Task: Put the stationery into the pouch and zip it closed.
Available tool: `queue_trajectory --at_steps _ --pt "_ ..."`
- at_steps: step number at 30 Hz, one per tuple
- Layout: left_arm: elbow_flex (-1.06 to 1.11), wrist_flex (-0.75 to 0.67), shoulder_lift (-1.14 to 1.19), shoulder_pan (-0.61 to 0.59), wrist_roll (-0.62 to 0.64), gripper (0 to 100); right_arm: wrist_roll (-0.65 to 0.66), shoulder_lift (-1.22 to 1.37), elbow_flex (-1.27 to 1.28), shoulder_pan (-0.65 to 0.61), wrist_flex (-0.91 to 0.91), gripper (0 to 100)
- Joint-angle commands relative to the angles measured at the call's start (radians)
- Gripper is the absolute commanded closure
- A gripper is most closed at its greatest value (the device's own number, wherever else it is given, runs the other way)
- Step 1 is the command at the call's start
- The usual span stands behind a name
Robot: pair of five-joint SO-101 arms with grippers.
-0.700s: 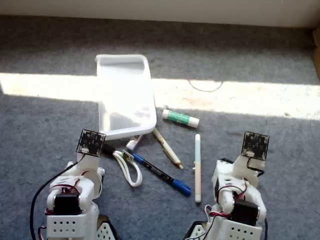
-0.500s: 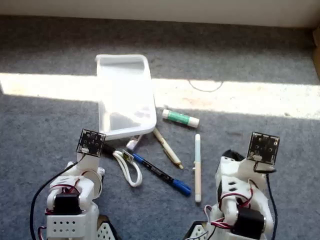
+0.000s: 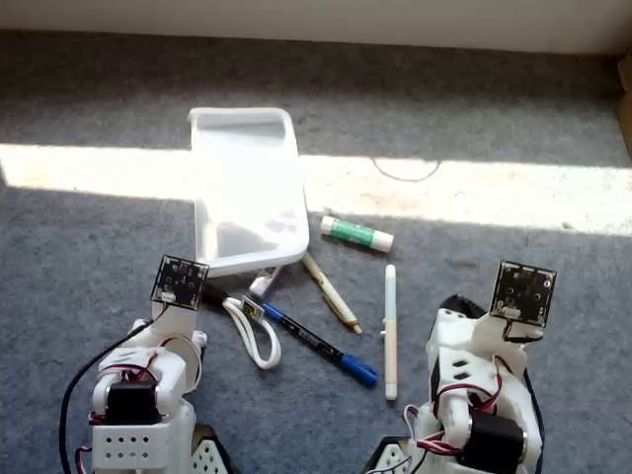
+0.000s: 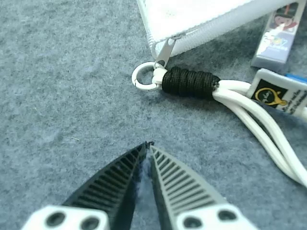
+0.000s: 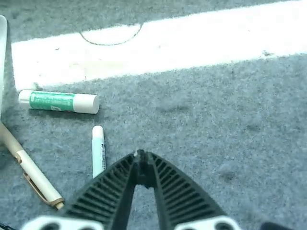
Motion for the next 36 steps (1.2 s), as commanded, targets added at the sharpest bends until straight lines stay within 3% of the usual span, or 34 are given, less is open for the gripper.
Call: queue_trajectory --at_steps 1,11,18,25,32,36 --pt "0.019 0.005 -0.010 -0.008 -0.006 98 -0.009 -0.001 -0.110 -0.008 -0.005 99.4" --pt "0.019 0.005 -0.010 -0.008 -0.006 98 -0.060 0.001 -0.303 -0.012 0.004 99.5" --pt "0.019 0.005 -0.010 -0.008 -0.006 98 -0.081 0.002 -0.390 -0.148 0.031 99.5" --pt "0.019 0.005 -0.010 -0.008 -0.006 98 -0.135 0.015 -0.450 -0.189 0.025 99.5" --pt "0.019 0.005 -0.010 -0.008 -0.006 98 -0.137 0.277 -0.602 -0.282 0.061 99.5" --pt "0.019 0.005 -0.010 -0.008 -0.006 98 -0.137 0.460 -0.710 -0.401 0.130 99.5"
